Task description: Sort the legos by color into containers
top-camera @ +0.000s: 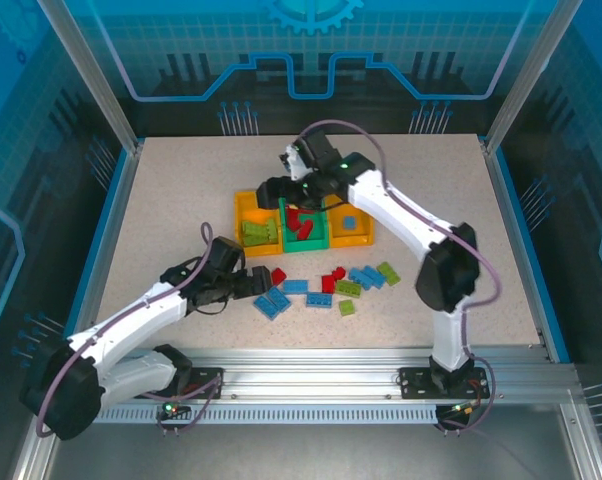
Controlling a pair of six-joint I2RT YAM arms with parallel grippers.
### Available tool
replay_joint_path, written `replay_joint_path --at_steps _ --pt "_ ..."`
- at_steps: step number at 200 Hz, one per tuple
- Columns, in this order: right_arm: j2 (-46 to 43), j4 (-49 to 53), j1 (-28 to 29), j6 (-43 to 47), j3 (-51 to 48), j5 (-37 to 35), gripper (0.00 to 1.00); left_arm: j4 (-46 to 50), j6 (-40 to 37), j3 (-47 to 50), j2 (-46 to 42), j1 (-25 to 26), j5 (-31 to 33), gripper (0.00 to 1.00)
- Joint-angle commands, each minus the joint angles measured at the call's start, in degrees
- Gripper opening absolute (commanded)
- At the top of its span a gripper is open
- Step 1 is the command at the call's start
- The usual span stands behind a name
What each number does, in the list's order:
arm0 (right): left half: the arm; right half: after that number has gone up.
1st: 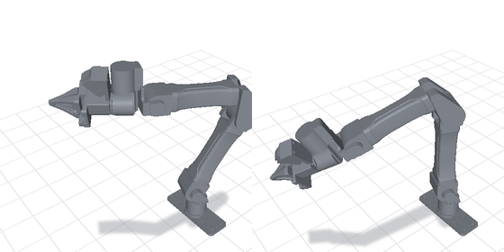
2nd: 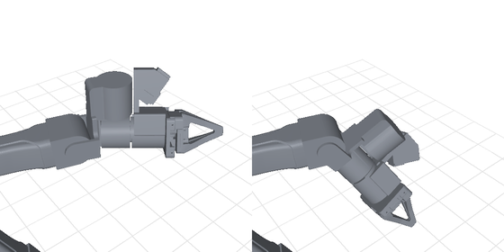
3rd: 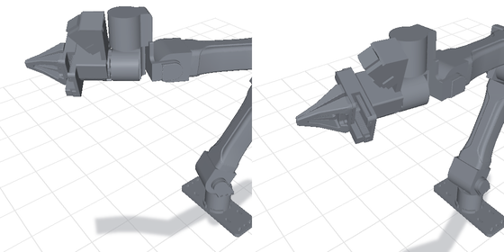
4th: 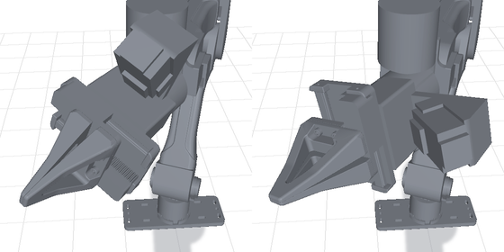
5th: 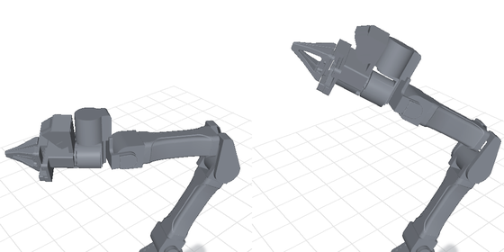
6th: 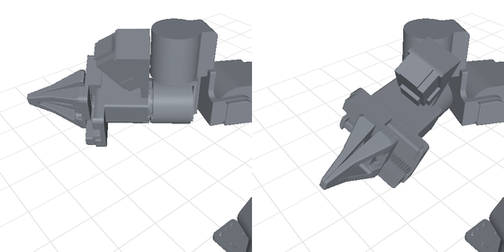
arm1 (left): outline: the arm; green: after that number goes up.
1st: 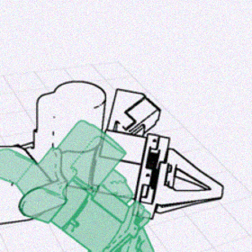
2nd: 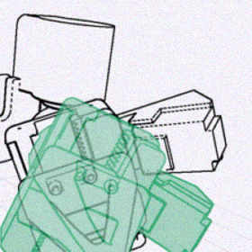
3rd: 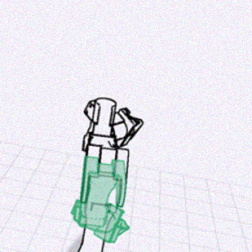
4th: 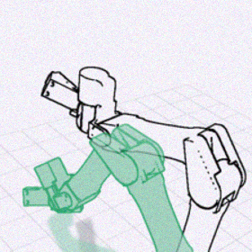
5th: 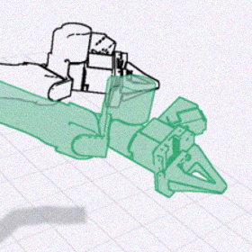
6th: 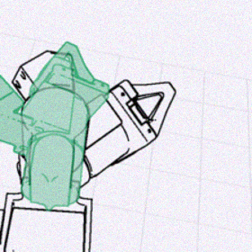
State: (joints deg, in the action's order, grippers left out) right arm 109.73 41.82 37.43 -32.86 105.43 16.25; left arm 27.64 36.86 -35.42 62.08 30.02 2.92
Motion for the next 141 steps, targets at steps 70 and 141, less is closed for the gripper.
replay_joint_path --at_steps 70,141 --pt "-19.19 5.56 -0.44 0.48 -36.62 -15.24 0.79 -3.08 0.47 -2.73 6.17 3.89 0.24 0.99" --pt "-9.91 6.82 7.46 -5.08 -34.48 -20.26 0.7 -0.5 1.28 -2.56 4.25 3.99 2.27 0.99"
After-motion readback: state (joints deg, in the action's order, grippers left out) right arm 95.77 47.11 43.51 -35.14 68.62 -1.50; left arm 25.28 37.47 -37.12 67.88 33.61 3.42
